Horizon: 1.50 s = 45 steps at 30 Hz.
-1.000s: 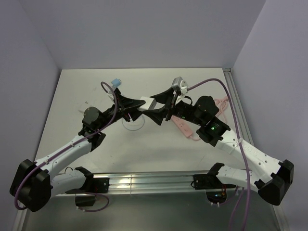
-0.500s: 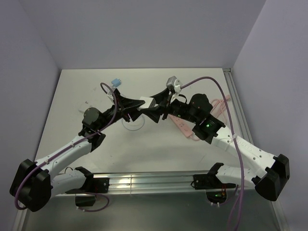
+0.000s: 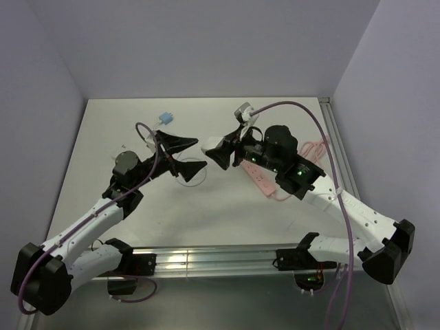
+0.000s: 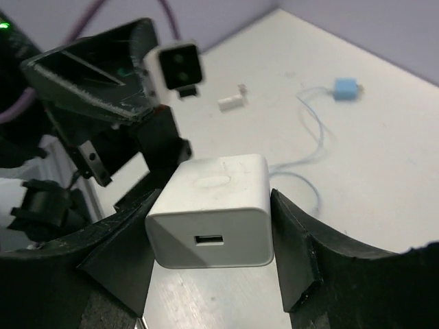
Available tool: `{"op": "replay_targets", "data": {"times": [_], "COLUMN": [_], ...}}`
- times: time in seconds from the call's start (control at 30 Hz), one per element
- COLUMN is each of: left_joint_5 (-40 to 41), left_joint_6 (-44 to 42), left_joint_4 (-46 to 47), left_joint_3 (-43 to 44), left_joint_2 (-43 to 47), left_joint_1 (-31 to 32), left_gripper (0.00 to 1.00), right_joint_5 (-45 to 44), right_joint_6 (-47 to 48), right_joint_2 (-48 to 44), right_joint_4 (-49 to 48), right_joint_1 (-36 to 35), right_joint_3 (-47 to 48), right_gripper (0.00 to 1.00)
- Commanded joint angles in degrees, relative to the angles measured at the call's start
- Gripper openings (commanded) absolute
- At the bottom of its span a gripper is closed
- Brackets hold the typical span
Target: Insert the plug
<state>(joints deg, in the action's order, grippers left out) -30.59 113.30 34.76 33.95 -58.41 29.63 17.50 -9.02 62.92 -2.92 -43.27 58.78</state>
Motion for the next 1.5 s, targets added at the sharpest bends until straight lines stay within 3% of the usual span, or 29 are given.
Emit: {"op": "replay_targets", "data": {"times": [0.0, 0.17, 0.33, 0.53, 0.7, 0.87, 1.0, 1.47], "left_joint_5": [2.62, 15.80, 24.07, 24.44, 22.68, 20.22, 18.55, 16.35], "left_joint_6": [-11.63, -26.18, -36.20, -44.12, -49.39, -52.12, -52.30, -52.91], "left_joint_4": [-16.71, -37.18, -42.05, -40.48, -41.35, -41.26, -39.60, -36.61], "left_joint_3": [1.81, 5.59, 6.74, 5.86, 6.65, 6.65, 4.73, 3.57], "left_joint_2": [3.82, 7.43, 9.28, 12.18, 12.89, 11.83, 11.57, 8.84], "left_joint_1": [-2.99, -4.14, -4.14, -4.14, -4.23, -4.23, -4.14, -4.23], "left_gripper": [0.99, 0.96, 0.90, 0.88, 0.87, 0.87, 0.87, 0.85], "right_joint_5": [-11.06, -23.90, -24.88, -22.24, -24.35, -18.91, -17.76, -17.41], "right_joint_6": [1.10, -0.73, 3.47, 7.43, 11.82, 16.31, 17.36, 19.03], "right_joint_2": [1.59, 10.71, 17.41, 27.59, 32.88, 36.14, 37.19, 44.75], "right_joint_4": [16.30, 36.55, 48.09, 53.89, 53.90, 50.74, 45.47, 42.91], "right_joint_1": [-0.15, 2.03, 4.50, 11.88, 14.70, 16.98, 17.51, 18.39], "right_joint_3": [8.52, 22.74, 29.01, 32.18, 31.57, 29.20, 26.65, 29.81], "right_gripper": [0.00, 0.00, 0.00, 0.00, 0.00, 0.00, 0.00, 0.00]}}
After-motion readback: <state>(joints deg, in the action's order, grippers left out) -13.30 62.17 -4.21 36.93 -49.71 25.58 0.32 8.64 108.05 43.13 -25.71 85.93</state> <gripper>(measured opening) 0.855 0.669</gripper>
